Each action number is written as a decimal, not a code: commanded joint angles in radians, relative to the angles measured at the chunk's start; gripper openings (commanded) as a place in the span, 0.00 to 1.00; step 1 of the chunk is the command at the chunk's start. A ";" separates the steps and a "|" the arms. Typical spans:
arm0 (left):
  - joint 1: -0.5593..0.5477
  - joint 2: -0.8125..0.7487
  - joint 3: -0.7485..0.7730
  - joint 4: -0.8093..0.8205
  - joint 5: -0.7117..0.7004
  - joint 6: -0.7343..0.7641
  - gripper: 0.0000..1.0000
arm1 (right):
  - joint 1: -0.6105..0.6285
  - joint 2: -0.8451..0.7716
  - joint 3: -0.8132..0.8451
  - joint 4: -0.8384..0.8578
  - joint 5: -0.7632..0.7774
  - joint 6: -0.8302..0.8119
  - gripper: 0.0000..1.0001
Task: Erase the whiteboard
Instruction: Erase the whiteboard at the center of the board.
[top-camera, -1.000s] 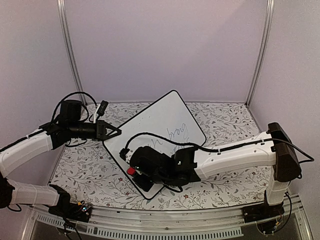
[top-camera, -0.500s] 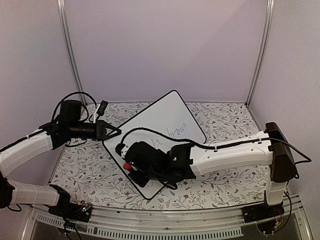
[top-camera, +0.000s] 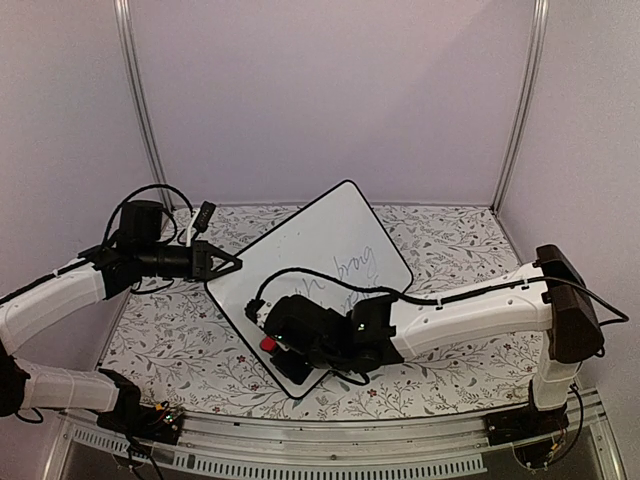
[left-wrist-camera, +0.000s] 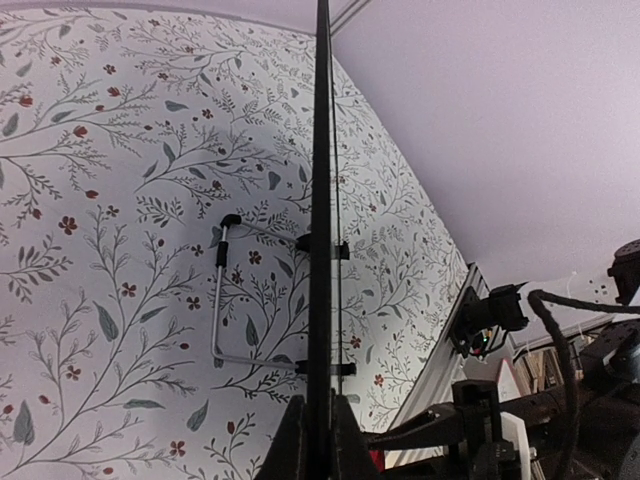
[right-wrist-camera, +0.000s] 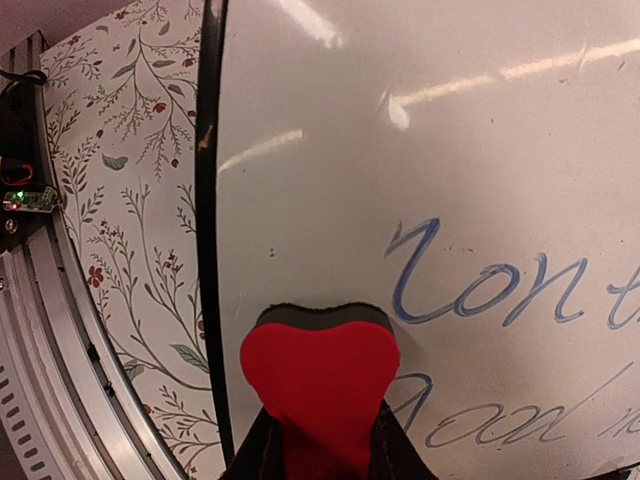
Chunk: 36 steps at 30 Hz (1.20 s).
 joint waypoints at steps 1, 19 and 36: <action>0.004 0.005 -0.013 0.027 0.001 0.023 0.00 | -0.015 -0.001 -0.012 -0.048 -0.010 0.020 0.00; 0.005 0.006 -0.014 0.028 0.006 0.023 0.00 | -0.071 0.068 0.201 -0.042 0.018 -0.072 0.00; 0.013 0.004 -0.015 0.034 0.016 0.021 0.00 | -0.047 -0.014 -0.019 -0.015 -0.067 0.008 0.00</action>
